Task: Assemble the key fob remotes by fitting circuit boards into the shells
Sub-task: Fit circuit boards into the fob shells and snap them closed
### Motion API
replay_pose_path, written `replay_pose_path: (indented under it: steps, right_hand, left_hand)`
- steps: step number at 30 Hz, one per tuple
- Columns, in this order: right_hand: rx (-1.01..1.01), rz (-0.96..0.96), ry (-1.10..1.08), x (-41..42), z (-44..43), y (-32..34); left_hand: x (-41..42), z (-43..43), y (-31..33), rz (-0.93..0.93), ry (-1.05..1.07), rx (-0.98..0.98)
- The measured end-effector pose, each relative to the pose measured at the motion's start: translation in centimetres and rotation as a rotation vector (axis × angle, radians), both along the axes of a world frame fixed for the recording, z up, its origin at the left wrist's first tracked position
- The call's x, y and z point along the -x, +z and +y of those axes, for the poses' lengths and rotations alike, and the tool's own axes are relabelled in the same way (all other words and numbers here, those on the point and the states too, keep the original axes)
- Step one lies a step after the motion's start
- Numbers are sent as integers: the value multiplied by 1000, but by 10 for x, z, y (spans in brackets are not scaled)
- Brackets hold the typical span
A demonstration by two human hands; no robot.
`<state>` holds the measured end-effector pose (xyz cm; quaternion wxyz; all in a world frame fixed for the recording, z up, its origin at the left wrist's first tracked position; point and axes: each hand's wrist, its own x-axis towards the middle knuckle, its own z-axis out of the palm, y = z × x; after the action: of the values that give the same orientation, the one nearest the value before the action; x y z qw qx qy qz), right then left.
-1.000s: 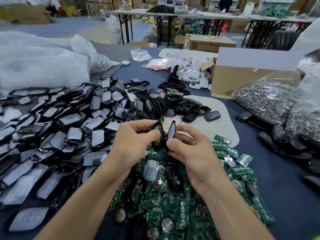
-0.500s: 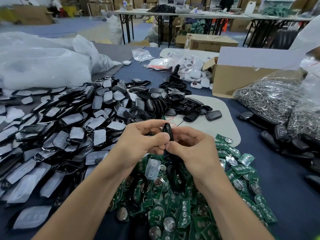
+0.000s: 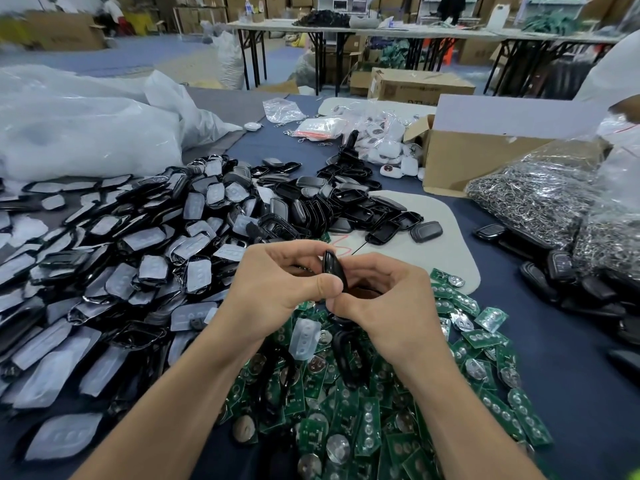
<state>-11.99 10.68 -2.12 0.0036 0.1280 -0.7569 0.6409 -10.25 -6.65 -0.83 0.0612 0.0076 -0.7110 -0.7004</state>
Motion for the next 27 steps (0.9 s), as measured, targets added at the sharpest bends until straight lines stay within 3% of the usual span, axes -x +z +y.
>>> replay_pose_path:
  steps: [6, 10, 14, 17, 22, 27]
  right_hand:
    - [-89, 46, -165, -7, -4, 1]
    - [-280, 181, -221, -11, -8, 1]
    - [-334, 296, -237, -10, -11, -1]
    - [-255, 211, -163, -6, -9, -2]
    - [186, -118, 0, 4, -5, -2]
    - [156, -68, -37, 6, -2, -6]
  left_hand:
    - [-1, 5, 1, -25, 9, -14]
    - [1, 9, -3, -78, 68, 2]
    - [2, 11, -5, -98, 119, -89]
    - [4, 13, -6, -77, 151, -111]
    - [6, 7, -6, 24, 172, -47]
    - [3, 6, -5, 41, 87, 81]
